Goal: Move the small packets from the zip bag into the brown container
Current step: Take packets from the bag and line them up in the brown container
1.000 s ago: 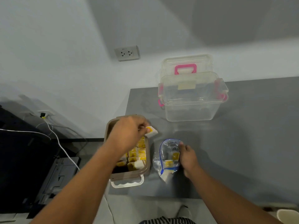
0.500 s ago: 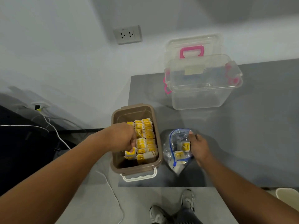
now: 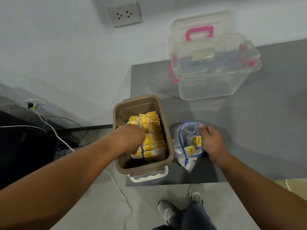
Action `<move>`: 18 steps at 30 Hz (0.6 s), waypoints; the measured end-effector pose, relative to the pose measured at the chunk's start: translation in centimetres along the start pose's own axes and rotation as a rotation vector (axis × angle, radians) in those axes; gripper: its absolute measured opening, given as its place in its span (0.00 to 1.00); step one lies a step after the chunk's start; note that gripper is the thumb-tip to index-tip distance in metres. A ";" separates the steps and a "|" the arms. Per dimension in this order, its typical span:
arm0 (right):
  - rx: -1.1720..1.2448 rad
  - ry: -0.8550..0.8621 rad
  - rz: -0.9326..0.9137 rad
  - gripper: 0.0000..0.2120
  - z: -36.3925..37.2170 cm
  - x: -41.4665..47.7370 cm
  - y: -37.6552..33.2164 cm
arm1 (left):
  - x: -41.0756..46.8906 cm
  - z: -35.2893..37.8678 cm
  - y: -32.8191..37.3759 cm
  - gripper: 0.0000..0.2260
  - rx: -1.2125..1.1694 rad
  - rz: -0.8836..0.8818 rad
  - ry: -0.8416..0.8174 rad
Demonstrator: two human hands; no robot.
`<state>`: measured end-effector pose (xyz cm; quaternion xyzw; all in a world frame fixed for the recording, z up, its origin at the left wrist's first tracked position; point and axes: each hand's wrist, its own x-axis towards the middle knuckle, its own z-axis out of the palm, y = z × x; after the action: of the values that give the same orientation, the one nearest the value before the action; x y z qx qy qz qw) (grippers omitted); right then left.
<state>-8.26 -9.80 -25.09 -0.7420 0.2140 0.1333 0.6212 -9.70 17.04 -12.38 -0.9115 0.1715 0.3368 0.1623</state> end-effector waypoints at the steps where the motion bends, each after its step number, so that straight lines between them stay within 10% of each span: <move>1: 0.001 0.003 0.004 0.19 0.0 0.0 0.0 | 0.2 0.0 0.0 0.08 -0.002 -0.003 0.011; 18: 0.010 -0.006 0.049 0.18 0.1 -0.3 -0.5 | 0.7 -0.2 0.6 0.13 0.087 -0.075 0.008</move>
<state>-8.28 -9.57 -24.52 -0.7330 0.2307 0.1496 0.6222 -9.32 16.24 -12.83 -0.9106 0.1523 0.3191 0.2138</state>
